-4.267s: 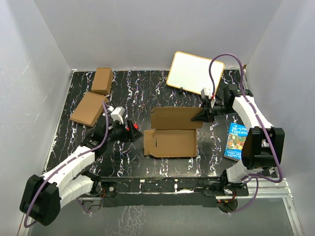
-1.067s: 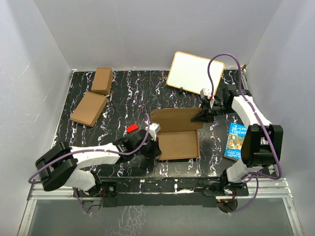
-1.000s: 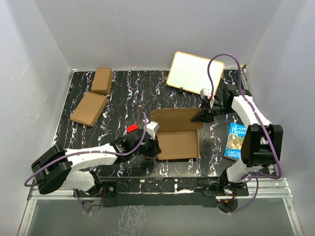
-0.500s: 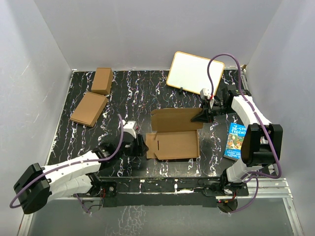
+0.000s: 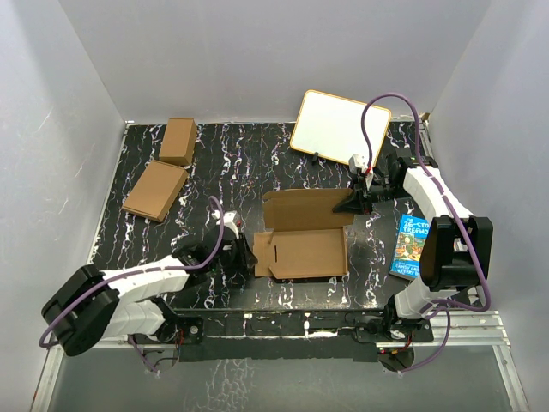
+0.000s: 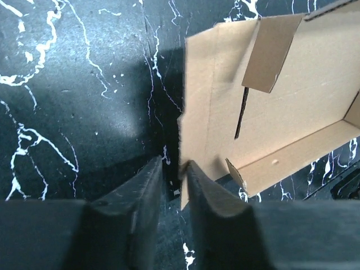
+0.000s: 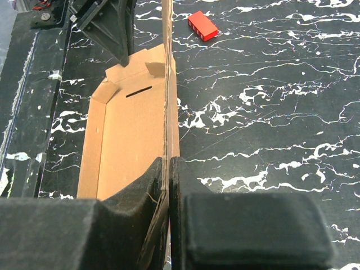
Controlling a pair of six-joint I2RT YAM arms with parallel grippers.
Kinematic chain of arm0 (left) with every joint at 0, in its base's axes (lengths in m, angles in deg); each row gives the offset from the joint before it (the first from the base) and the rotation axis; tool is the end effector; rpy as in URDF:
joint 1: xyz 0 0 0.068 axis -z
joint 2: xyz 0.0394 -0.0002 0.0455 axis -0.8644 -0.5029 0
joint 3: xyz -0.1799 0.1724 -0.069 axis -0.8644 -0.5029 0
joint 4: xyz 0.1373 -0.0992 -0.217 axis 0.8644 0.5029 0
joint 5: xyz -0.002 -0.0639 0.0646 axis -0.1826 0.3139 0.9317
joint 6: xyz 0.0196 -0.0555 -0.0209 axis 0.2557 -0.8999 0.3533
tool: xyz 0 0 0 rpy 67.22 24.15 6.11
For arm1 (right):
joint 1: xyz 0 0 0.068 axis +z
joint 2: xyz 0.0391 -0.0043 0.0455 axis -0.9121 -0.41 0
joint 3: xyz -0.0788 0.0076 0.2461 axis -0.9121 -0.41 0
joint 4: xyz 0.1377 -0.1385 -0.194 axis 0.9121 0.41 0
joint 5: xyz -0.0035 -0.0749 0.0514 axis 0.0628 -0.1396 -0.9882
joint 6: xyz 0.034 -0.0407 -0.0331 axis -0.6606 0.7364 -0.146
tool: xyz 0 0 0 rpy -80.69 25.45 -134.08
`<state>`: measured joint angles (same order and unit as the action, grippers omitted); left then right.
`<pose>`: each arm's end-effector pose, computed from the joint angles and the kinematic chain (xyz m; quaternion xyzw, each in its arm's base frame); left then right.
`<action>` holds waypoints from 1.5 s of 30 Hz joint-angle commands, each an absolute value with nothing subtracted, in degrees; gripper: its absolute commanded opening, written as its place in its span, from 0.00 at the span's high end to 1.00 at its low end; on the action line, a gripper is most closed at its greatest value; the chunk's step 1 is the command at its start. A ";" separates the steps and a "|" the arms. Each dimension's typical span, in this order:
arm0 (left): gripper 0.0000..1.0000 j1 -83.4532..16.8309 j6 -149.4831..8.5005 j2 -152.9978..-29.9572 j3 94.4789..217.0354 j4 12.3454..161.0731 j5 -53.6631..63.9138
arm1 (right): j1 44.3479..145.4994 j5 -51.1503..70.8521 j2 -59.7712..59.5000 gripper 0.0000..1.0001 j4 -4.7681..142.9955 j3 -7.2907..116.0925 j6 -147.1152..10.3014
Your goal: Fold the paper box
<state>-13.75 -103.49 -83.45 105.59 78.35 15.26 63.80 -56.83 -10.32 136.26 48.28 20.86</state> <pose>0.1740 -0.1781 0.1313 0.0039 0.8866 -0.3186 0.3354 0.2911 0.0358 0.2353 -0.5167 0.6068 0.4449 0.4086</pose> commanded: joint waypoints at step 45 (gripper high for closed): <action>0.69 -15.08 -97.80 -91.20 116.83 73.05 0.89 | 63.60 -58.86 -8.32 0.92 110.79 39.85 -0.05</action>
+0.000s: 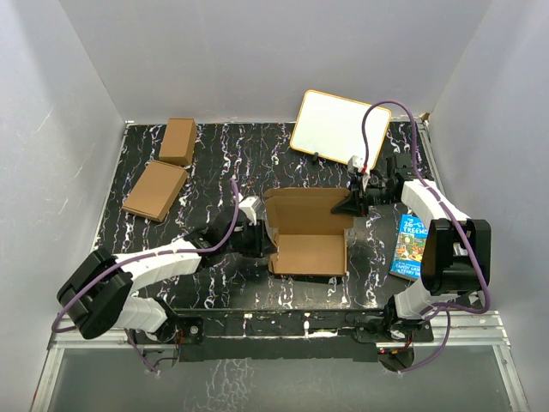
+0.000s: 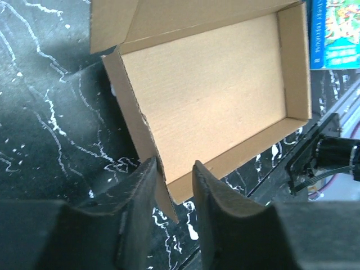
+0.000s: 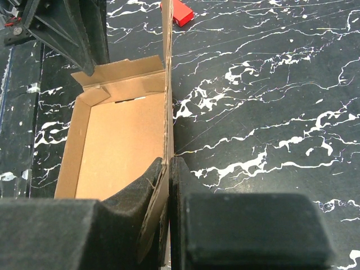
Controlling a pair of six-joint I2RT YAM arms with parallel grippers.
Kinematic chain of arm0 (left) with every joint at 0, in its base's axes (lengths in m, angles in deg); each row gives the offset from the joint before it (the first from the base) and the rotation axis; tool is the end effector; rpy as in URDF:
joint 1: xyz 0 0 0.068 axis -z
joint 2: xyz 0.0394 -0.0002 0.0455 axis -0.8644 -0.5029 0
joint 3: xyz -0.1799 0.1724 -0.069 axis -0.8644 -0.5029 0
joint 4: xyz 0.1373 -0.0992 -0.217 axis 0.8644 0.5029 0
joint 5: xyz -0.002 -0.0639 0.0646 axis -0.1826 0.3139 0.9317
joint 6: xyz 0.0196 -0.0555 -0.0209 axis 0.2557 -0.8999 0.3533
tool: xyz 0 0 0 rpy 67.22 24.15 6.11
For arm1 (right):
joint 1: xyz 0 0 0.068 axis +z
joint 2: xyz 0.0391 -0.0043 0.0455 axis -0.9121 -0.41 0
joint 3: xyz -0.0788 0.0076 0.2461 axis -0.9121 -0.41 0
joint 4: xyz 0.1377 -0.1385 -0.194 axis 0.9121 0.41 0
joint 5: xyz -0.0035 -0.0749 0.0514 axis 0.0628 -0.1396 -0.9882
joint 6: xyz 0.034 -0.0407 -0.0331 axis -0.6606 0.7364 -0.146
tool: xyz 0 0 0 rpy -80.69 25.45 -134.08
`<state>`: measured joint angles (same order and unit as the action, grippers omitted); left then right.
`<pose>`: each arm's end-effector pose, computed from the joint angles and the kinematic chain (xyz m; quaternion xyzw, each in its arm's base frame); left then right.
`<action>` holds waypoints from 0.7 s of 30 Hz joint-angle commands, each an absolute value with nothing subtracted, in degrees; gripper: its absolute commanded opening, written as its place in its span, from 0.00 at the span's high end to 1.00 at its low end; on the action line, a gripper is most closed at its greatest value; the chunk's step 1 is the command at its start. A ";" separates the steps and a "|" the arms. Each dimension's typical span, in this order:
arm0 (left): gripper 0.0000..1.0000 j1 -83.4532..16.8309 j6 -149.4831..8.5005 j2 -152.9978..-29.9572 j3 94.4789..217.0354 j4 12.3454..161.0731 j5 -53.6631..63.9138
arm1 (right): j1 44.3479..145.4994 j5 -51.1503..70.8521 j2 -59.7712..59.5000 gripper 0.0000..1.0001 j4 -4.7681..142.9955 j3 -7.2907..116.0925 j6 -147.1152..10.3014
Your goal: Fold the paper box
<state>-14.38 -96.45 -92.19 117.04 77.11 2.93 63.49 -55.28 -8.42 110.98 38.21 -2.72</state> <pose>0.2013 -0.2164 0.1615 0.1044 0.8614 -0.3844 0.3150 0.3004 0.0335 0.2012 -0.4569 0.6576 0.4419 0.4045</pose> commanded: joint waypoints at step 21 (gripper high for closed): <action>0.66 -22.22 -119.34 -96.98 103.91 39.39 -11.53 | 63.59 -58.57 -9.57 0.92 113.18 40.64 2.01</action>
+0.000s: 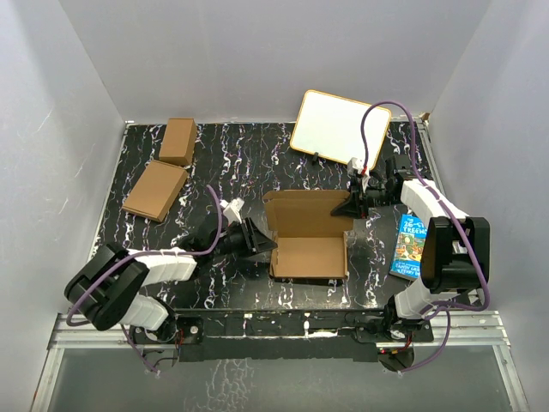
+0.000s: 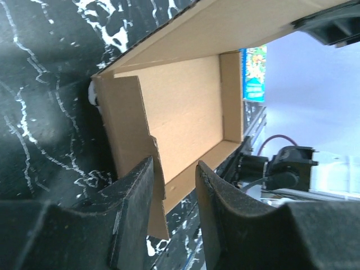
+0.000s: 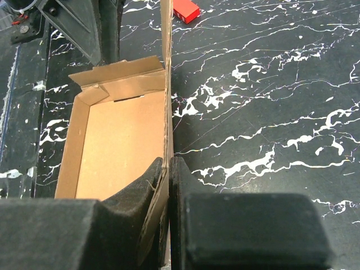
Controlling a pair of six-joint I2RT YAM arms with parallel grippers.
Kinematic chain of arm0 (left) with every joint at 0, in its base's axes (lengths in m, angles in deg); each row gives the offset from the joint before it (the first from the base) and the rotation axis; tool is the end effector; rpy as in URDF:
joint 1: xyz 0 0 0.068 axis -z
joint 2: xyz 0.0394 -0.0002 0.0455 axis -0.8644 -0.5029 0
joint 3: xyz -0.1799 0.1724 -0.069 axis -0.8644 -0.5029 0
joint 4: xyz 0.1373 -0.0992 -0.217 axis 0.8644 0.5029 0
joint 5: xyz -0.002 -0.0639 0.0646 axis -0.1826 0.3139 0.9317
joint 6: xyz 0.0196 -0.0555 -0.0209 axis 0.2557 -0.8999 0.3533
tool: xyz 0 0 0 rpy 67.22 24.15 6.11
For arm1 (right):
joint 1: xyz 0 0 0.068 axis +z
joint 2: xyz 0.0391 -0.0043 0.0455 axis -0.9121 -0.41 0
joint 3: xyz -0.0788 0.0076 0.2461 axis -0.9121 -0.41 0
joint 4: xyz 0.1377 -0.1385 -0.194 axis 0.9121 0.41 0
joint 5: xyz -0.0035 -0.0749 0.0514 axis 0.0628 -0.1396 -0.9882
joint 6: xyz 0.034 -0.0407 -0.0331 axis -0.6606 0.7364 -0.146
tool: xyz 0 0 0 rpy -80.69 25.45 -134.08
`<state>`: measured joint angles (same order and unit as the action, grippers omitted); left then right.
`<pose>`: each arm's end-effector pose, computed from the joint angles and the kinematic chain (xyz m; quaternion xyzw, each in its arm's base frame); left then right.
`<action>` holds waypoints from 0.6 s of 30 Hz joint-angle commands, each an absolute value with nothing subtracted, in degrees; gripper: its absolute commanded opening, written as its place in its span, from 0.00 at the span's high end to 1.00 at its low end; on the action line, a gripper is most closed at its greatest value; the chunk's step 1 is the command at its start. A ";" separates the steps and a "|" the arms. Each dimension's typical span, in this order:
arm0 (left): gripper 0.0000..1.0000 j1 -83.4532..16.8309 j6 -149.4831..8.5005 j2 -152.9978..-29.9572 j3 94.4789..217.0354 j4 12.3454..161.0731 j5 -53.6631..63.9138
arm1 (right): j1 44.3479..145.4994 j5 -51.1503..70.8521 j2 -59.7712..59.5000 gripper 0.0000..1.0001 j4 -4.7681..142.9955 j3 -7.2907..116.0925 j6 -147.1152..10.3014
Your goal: Fold the paper box
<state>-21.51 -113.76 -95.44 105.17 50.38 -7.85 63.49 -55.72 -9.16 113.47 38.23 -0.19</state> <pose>0.2051 -0.1838 0.1315 -0.0100 0.8089 -0.5161 0.2815 0.2978 0.0337 0.1970 -0.4578 0.6560 0.4494 0.3977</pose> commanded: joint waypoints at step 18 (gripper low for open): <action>0.94 -22.85 -123.69 -104.30 102.02 35.53 -12.10 | 63.57 -58.69 -9.75 0.92 114.31 41.08 2.97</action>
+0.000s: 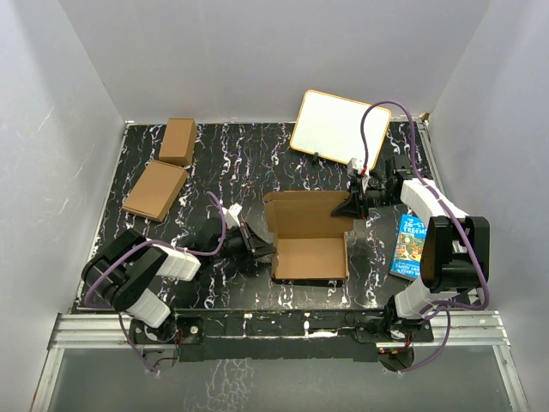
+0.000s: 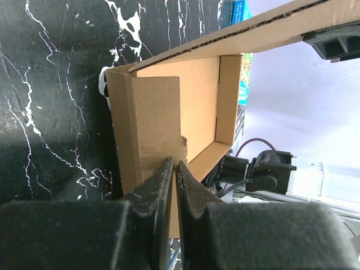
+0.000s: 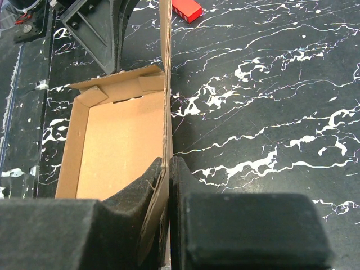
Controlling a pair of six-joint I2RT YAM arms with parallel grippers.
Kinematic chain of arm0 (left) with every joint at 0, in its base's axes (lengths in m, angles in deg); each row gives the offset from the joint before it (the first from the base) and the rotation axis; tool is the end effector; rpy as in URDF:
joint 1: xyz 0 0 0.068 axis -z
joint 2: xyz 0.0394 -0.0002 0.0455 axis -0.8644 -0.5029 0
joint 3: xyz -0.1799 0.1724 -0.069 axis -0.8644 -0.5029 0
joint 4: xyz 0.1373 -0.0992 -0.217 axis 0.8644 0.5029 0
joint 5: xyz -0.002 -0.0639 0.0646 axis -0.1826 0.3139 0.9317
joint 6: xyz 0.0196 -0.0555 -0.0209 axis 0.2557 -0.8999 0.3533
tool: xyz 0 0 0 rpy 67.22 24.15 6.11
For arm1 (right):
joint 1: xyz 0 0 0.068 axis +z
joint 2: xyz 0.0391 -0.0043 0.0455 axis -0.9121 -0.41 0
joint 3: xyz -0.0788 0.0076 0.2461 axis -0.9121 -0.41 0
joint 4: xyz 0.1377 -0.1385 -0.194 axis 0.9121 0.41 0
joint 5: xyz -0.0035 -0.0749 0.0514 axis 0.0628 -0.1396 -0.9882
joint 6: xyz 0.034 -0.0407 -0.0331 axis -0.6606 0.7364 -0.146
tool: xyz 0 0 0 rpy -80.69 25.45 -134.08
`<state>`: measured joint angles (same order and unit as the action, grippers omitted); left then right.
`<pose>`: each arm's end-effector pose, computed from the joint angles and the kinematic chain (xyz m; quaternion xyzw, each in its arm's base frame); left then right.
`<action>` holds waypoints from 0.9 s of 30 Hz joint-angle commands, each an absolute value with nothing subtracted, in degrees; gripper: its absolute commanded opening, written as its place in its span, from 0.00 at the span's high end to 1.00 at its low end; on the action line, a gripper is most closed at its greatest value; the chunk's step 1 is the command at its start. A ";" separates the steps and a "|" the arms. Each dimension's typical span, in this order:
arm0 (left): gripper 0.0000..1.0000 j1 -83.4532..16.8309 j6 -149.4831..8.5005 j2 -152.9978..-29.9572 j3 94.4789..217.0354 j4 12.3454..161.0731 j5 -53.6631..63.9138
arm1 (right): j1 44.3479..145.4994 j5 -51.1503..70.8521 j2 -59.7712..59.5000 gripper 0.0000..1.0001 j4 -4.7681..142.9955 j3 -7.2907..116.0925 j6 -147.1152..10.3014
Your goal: Fold the paper box
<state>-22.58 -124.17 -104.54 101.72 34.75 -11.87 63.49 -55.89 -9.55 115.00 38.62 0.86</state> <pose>0.2024 -0.1792 0.1055 -0.0618 0.7892 -0.5660 0.2301 0.2972 0.0337 0.1966 -0.4572 0.6560 0.4532 0.3939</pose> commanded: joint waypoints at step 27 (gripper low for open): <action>0.58 -22.68 -120.18 -108.01 105.70 41.26 -14.53 | 63.60 -58.84 -9.96 0.92 114.84 41.17 3.51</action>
